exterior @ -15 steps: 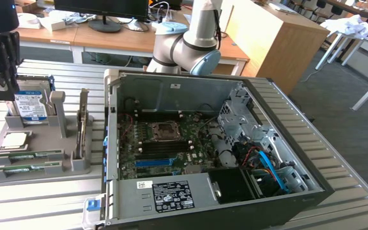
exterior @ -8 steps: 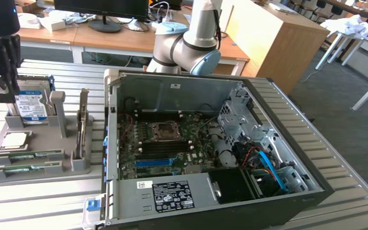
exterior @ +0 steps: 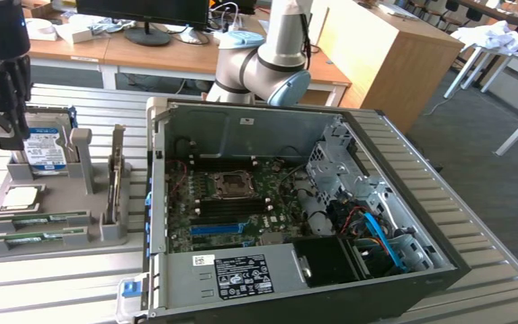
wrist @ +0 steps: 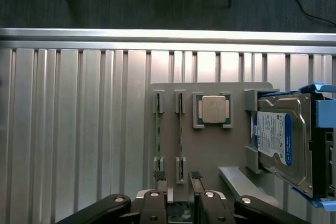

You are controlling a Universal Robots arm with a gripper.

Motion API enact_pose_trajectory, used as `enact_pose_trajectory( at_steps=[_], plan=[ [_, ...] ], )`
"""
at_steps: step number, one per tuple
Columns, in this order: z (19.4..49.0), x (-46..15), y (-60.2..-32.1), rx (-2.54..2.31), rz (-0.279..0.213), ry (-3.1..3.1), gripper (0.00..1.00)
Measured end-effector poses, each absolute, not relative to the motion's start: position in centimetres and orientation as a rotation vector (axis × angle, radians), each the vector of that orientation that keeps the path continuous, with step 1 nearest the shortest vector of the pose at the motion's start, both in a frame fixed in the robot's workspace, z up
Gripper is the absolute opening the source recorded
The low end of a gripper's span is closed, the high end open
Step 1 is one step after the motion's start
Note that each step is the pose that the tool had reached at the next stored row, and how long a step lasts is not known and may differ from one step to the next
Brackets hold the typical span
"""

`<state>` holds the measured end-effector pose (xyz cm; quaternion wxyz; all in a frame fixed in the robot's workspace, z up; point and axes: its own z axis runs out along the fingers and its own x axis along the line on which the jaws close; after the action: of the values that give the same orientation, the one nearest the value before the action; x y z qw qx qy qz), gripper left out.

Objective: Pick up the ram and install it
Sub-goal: 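Pick up the ram and move it above insertion slot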

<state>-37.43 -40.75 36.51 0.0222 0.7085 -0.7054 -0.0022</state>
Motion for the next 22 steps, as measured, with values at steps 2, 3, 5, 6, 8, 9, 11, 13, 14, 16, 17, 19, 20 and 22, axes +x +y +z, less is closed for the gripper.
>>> enact_pose_trajectory(
  at_steps=[2, 3, 5, 6, 8, 9, 11, 13, 14, 16, 17, 19, 20, 22],
  plan=[
    [36.3, -37.4, -40.7, 2.195, -0.007, -2.185, 0.30],
    [36.2, -37.4, -40.7, 2.195, -0.007, -2.185, 0.30],
    [36.1, -37.4, -40.7, 2.195, -0.007, -2.185, 0.30],
    [36.0, -37.4, -40.8, 2.195, -0.007, -2.185, 0.30],
    [35.9, -37.4, -40.7, 2.195, -0.007, -2.185, 0.30],
    [35.8, -37.4, -40.7, 2.195, -0.007, -2.185, 0.30],
    [35.7, -37.4, -40.7, 2.195, -0.007, -2.185, 0.30],
    [35.5, -37.4, -40.7, 2.195, -0.007, -2.185, 0.30],
    [35.5, -37.4, -40.7, 2.195, -0.007, -2.185, 0.30],
    [35.4, -37.4, -40.7, 2.195, -0.007, -2.185, 0.30],
    [35.3, -37.4, -40.7, 2.195, -0.007, -2.185, 0.30],
    [35.2, -37.4, -40.7, 2.195, -0.007, -2.185, 0.30],
    [35.0, -37.4, -40.7, 2.195, -0.007, -2.185, 0.30],
    [34.9, -37.4, -40.7, 2.195, -0.007, -2.185, 0.30]
  ],
)
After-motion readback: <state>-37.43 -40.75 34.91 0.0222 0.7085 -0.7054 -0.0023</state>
